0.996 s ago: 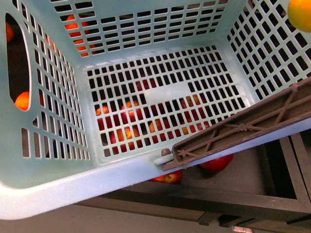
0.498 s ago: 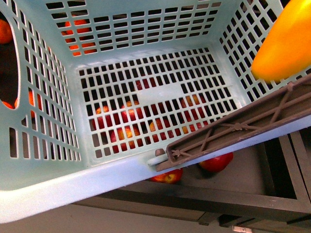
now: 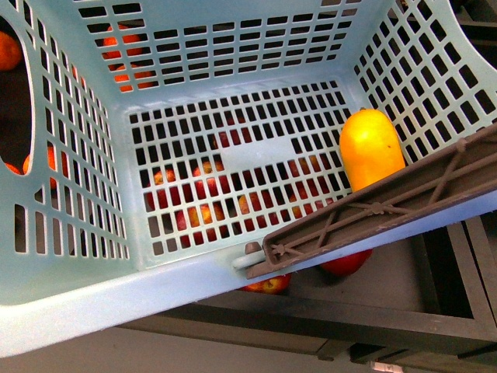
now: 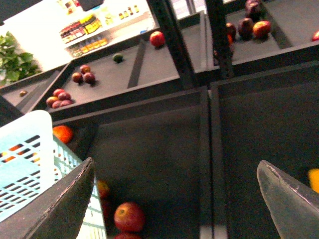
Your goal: Pick mango and avocado into basket
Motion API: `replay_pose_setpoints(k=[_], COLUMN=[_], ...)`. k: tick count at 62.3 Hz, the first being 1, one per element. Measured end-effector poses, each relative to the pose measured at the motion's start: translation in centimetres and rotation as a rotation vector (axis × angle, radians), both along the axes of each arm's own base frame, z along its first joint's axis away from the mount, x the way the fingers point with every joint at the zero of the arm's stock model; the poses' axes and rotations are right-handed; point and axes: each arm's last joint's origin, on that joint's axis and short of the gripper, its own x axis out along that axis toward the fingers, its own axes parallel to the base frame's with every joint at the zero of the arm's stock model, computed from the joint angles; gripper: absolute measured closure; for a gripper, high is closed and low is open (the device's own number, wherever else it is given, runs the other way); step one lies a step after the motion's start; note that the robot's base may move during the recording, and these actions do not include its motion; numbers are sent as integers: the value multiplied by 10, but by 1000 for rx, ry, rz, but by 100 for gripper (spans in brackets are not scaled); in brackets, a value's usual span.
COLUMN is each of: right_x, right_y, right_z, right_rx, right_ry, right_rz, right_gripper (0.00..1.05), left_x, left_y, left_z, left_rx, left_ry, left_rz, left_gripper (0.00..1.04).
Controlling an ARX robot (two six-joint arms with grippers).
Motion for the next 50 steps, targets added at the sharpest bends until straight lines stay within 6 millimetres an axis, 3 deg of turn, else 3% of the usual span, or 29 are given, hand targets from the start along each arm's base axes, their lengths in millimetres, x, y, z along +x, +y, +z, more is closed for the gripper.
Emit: replay_pose_setpoints(k=[4,9,16,32,35,50], right_x=[-7,-23,-39,-61,-65,-82], right_y=[-1,27,53,85,89,108], right_z=[-5,-15,-28,-46,-48,-59], right_rx=[-122,-250,-279,-296,-302,-302], right_ry=[-63,-133,-135,-128,-128,-131], right_rz=[-89,-97,-86,-91,-89,-83], right_gripper=[18,37,58,99,102,103], left_x=[0,0,0,0,0,0], left_y=[0,0,0,0,0,0], left_z=[0,0,0,0,0,0], left_rx=[0,3,-2,2,1,1], left_ry=[0,-3,2,-2,0,-1], left_rz=[0,1,-3,3,1,1], left_gripper=[89,89,89,89,89,89])
